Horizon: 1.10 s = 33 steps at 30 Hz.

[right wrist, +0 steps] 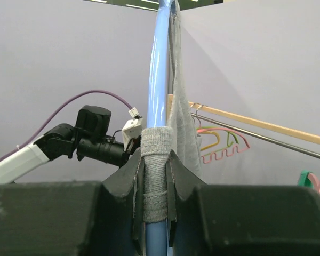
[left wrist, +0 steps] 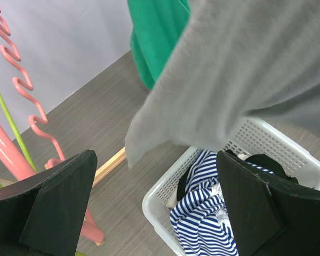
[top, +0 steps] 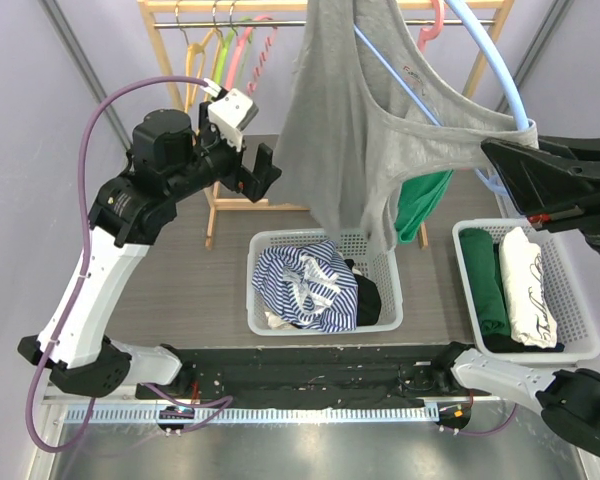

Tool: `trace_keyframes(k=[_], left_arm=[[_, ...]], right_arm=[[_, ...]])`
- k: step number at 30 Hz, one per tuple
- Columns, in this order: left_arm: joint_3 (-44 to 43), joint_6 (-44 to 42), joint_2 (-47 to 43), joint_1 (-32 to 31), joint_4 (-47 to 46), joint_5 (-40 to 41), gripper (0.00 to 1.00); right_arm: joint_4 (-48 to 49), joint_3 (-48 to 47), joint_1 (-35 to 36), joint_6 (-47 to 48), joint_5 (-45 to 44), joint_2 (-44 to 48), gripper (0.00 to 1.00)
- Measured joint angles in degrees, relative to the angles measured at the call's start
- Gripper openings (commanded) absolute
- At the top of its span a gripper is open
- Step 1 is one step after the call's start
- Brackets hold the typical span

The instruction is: Remove the tank top from the hanger

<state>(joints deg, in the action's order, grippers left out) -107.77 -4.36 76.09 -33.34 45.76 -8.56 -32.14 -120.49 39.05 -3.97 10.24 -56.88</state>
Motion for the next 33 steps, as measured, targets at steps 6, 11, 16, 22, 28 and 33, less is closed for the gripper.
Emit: trace_keyframes(k=[6, 11, 16, 22, 28, 33], left_arm=[[0.42, 0.66, -0.74, 0.02, 0.0, -0.11, 1.0], [0.87, 0.94, -0.74, 0.07, 0.04, -0.46, 1.0], [0.9, 1.03, -0.74, 0.09, 0.09, -0.85, 1.0], [0.87, 1.22, -0.74, 0.11, 0.09, -1.36, 1.0], [0.94, 1.22, -0.76, 0.39, 0.11, -1.62, 1.0], [0.98, 1.27, -0.85, 0.48, 0.13, -1.79, 1.0]], right_arm=[[0.37, -1.88, 0.0, -1.31, 2.43, -2.05, 0.01], [-0.13, -2.03, 0.0, -1.95, 2.97, -2.54, 0.01], [-0.85, -5.46, 0.0, -2.54, 3.41, -3.37, 0.01], [1.92, -9.81, 0.0, -2.93, 4.02, -4.09, 0.01], [3.26, -9.27, 0.0, -3.15, 4.07, -3.41, 0.01], [2.23, -4.87, 0.0, -3.06, 3.8, -2.23, 0.01]])
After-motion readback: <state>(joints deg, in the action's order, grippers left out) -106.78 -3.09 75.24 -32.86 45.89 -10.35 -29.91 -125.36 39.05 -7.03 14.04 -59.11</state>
